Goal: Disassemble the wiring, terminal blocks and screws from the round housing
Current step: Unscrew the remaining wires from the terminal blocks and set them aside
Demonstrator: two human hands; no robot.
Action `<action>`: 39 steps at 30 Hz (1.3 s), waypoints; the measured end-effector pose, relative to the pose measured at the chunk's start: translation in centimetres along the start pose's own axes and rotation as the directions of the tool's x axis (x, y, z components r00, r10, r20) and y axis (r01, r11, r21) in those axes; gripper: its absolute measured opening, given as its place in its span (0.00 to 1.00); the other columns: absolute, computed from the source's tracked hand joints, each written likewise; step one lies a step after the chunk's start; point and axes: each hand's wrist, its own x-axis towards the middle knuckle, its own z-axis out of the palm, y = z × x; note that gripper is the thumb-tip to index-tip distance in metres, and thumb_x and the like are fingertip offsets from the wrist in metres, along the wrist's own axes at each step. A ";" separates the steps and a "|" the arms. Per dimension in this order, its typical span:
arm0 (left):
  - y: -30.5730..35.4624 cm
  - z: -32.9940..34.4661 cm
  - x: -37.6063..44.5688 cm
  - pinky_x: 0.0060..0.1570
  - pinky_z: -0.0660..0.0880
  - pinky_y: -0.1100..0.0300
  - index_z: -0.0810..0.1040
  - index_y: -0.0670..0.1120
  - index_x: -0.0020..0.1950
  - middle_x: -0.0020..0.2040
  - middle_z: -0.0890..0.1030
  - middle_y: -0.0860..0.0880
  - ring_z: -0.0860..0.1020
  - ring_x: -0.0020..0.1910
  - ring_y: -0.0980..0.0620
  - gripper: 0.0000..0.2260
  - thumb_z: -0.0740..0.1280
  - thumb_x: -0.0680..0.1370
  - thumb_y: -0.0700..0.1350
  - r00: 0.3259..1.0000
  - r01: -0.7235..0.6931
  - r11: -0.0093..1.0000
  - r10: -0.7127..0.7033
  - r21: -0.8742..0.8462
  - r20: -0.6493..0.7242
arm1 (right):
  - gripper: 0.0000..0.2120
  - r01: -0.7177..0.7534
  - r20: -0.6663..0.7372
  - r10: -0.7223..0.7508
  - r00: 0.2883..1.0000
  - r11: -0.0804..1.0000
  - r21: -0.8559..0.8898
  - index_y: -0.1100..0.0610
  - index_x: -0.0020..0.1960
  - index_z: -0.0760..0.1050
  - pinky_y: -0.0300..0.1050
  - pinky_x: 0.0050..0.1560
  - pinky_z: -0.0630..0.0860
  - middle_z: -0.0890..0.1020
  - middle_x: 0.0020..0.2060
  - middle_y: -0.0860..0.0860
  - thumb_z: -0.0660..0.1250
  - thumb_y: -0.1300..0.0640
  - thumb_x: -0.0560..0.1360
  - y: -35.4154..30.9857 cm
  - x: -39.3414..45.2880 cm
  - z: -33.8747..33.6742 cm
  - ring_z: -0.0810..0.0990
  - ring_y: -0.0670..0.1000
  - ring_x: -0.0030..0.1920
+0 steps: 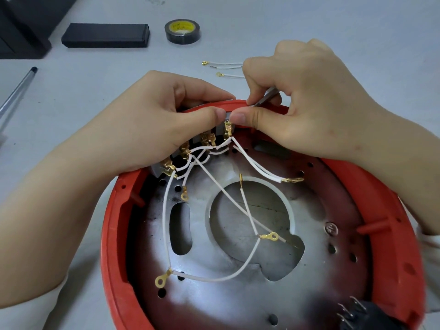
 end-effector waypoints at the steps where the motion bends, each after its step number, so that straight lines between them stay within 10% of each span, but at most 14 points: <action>1: 0.0 0.0 0.0 0.20 0.66 0.75 0.83 0.59 0.50 0.31 0.82 0.61 0.71 0.20 0.64 0.09 0.67 0.79 0.45 1.000 0.000 1.000 0.000 -0.005 0.000 | 0.18 0.002 -0.001 -0.002 1.000 1.000 0.003 0.54 0.42 0.72 0.45 0.46 0.59 0.68 0.30 0.42 0.60 0.38 0.72 0.0 0.0 0.0 0.66 0.49 0.39; 39: -0.3 -0.5 0.1 0.23 0.67 0.75 0.83 0.56 0.55 0.33 0.83 0.59 0.72 0.23 0.65 0.08 0.68 0.78 0.47 0.999 0.036 0.999 -0.036 -0.027 0.015 | 0.15 -0.020 -0.156 0.025 0.987 0.999 0.038 0.50 0.40 0.68 0.50 0.47 0.64 0.73 0.31 0.50 0.64 0.39 0.73 -0.4 -0.7 -0.6 0.70 0.53 0.36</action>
